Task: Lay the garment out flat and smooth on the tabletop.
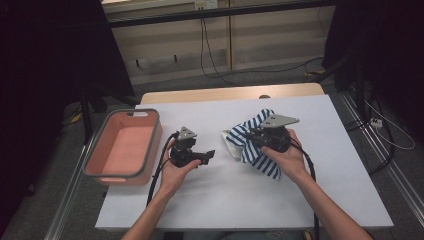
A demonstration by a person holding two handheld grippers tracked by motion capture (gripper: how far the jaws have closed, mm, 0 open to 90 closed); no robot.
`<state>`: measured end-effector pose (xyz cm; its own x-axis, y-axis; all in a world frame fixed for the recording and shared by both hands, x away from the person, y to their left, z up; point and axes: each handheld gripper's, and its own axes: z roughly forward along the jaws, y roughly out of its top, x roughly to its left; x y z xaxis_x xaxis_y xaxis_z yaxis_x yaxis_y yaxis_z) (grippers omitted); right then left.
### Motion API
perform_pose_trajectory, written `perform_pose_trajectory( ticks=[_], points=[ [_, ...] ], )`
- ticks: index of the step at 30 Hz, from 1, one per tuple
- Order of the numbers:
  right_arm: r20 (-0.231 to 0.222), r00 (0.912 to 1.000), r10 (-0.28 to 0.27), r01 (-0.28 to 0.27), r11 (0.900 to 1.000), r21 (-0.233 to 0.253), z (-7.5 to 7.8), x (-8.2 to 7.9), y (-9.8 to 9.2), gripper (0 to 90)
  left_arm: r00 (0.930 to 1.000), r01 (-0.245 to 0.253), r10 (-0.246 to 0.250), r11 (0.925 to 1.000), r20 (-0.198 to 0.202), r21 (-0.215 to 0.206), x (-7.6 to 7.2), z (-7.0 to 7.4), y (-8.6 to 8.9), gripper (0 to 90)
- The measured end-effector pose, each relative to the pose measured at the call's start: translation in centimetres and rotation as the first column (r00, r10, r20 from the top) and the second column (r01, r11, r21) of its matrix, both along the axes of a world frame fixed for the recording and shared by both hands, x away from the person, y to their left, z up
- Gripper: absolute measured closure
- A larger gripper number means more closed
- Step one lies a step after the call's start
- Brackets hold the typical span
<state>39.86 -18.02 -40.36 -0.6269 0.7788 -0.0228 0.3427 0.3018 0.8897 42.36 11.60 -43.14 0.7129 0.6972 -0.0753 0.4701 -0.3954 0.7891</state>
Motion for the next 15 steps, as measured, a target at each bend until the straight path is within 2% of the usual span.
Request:
perform_pose_trajectory(
  ticks=[2, 9, 15],
  points=[
    [0.009, 0.9998, -0.019, 0.019, 1.0, 0.025, 0.5, 0.0, -0.9, 78.6, 1.0, 0.004, -0.004, 1.0, 0.0, 0.003, 0.0, -0.1, -0.1, 13.9],
    [0.042, 0.9944, -0.097, 0.094, 0.994, 0.062, 1.3, 0.2, -3.8, 79.0, 0.9999, 0.008, -0.008, 0.9999, -0.007, 0.009, -0.1, -0.2, -0.3, 13.8],
    [0.03, 0.9856, -0.166, 0.163, 0.983, 0.087, 1.0, 0.5, -6.2, 79.0, 0.9999, 0.014, -0.014, 0.9997, 0.003, 0.018, -0.1, -0.2, -0.4, 13.8]
  ],
)
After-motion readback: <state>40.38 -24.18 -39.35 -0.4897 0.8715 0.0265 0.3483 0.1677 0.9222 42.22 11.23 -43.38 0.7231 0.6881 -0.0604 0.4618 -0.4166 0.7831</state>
